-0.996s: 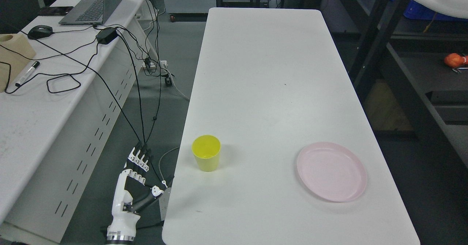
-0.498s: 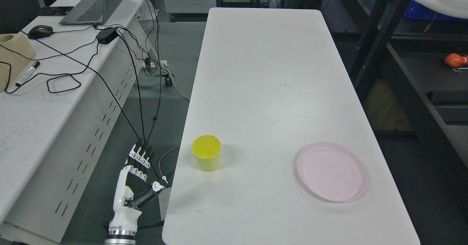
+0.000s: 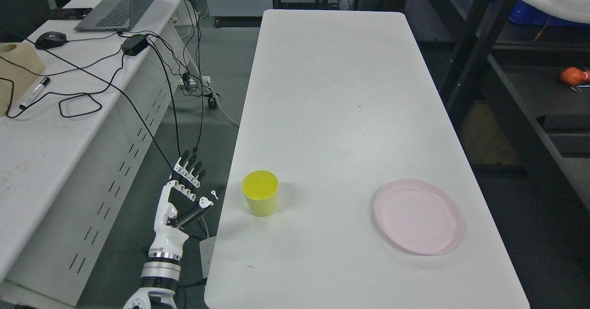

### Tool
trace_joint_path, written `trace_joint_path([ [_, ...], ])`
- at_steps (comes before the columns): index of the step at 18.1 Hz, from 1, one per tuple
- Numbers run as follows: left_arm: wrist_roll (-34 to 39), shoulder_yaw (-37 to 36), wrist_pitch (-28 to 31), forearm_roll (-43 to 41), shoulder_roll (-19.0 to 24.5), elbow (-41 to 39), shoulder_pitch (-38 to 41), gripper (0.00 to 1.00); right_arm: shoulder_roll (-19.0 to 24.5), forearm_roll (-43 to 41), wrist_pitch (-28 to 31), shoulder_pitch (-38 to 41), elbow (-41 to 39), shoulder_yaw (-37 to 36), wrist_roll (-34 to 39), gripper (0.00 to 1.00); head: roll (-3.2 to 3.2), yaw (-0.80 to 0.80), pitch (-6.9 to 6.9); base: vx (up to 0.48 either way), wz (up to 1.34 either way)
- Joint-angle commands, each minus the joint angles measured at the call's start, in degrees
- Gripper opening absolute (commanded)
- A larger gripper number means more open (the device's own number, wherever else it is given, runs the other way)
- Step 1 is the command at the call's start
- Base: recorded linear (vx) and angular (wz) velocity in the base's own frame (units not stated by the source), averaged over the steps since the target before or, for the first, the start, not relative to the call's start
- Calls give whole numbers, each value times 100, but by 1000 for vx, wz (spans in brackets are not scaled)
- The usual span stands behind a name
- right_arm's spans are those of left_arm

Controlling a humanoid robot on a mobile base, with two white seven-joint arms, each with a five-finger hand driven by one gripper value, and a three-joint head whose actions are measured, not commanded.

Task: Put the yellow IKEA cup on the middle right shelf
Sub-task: 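Wrap the left hand fingers around the yellow cup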

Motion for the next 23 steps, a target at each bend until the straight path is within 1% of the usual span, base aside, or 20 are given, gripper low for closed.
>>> trace_joint_path([
  [1, -701, -672, 50, 129, 100, 463, -423, 99, -100, -141, 1, 80, 0, 97, -4, 99, 0, 0, 0, 0, 0],
  [2, -852, -805, 59, 129, 100, 463, -423, 99, -100, -141, 1, 80, 0, 97, -4, 99, 0, 0, 0, 0, 0],
  [3, -854, -841, 137, 111, 100, 480, -431, 99, -100, -141, 1, 80, 0, 97, -4, 99, 0, 0, 0, 0, 0],
  [6, -854, -754, 734, 85, 100, 524, -484, 99, -100, -141, 1, 80, 0, 97, -4, 99, 0, 0, 0, 0, 0],
  [9, -845, -692, 823, 67, 100, 682, -572, 99, -100, -141, 1, 80, 0, 97, -4, 99, 0, 0, 0, 0, 0],
  [12, -845, -534, 1104, -56, 100, 814, -686, 99, -100, -141, 1, 80, 0, 97, -4, 99, 0, 0, 0, 0, 0],
  [15, -845, -525, 1403, -161, 100, 814, -791, 99, -100, -141, 1, 80, 0, 97, -4, 99, 0, 0, 0, 0, 0],
  [23, -994, -604, 1500, -1162, 100, 814, -924, 99, -100, -141, 1, 80, 0, 97, -4, 99, 0, 0, 0, 0, 0],
])
